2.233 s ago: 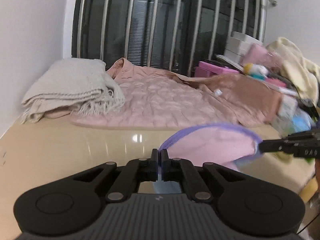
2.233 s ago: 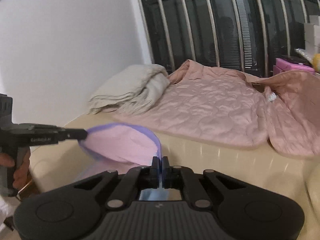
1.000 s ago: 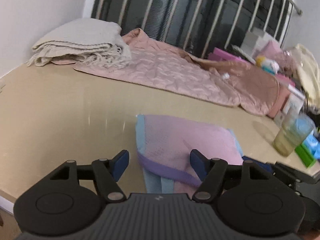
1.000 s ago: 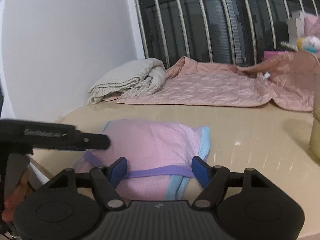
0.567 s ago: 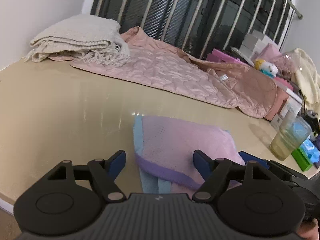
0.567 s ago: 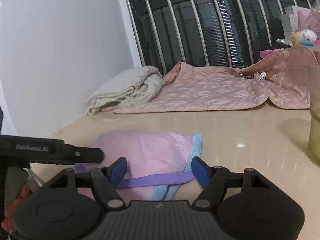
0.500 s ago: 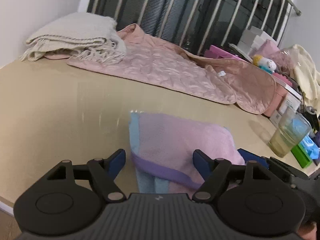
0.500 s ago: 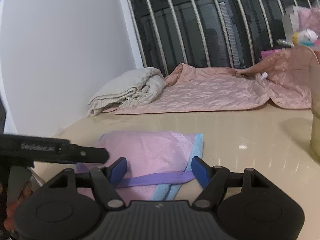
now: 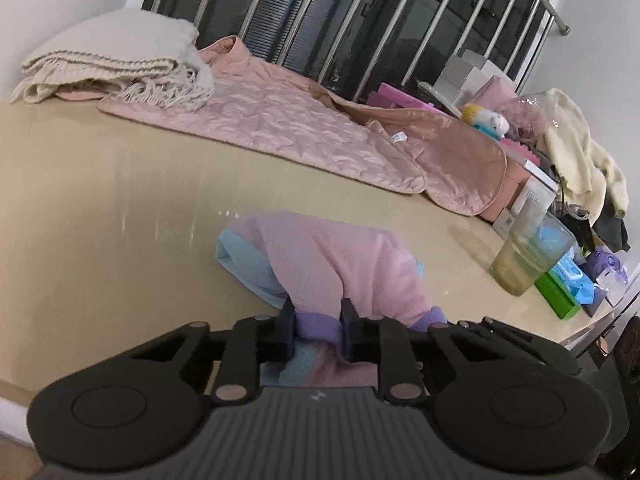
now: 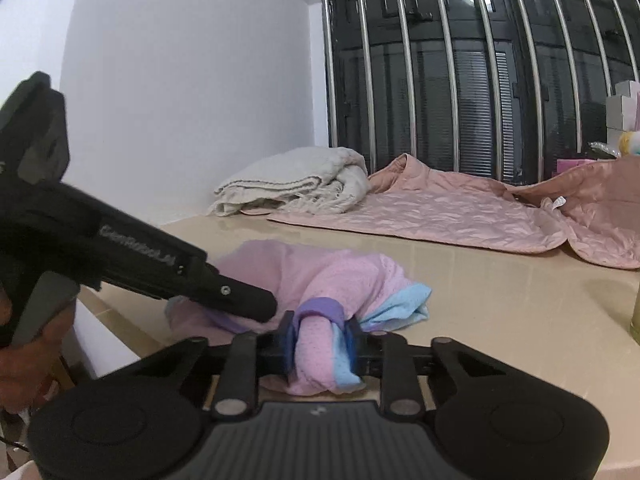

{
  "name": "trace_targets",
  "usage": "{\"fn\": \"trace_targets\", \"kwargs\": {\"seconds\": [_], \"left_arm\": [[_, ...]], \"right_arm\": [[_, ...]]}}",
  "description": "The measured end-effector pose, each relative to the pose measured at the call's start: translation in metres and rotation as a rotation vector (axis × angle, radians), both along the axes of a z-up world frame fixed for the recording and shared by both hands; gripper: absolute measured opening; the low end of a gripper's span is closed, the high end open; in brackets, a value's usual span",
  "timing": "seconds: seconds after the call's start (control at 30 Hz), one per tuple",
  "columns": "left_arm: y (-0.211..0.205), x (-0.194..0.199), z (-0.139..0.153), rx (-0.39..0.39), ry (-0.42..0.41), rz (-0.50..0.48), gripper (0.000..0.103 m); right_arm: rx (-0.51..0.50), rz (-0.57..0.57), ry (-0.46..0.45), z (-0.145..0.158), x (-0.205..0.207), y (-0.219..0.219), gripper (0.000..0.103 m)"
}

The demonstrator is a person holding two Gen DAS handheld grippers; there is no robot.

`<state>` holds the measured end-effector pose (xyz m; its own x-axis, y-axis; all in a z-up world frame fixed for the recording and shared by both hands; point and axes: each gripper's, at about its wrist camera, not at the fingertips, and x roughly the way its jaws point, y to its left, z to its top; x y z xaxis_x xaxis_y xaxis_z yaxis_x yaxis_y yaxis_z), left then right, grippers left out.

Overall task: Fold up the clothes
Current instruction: 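Grasp the folded bundle with both grippers and lift it onto the pink jacket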

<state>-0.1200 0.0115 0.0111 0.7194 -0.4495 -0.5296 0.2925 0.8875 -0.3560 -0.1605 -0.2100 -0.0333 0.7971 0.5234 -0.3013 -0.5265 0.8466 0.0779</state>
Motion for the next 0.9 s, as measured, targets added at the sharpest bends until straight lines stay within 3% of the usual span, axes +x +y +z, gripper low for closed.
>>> {"fn": "trace_targets", "kwargs": {"seconds": [0.1,0.23,0.43,0.7,0.9], "left_arm": [[-0.004,0.011,0.02,-0.007,-0.041,-0.017,0.016],[-0.015,0.029,0.058,-0.007,-0.13,-0.05,0.016],[-0.032,0.069,0.114,-0.007,-0.244,-0.095,0.016],[-0.061,0.174,0.165,0.029,-0.32,-0.083,0.016],[-0.078,0.26,0.163,0.066,-0.311,-0.069,0.016]], "right_arm": [[0.048,-0.003,0.012,0.011,0.005,-0.006,0.017],[0.069,-0.024,-0.038,0.042,0.015,-0.014,0.016],[-0.013,-0.085,-0.157,0.108,0.055,-0.017,0.016],[-0.086,-0.191,-0.193,0.179,0.163,-0.016,0.016],[-0.117,-0.262,-0.152,0.187,0.248,-0.005,0.016]]}}
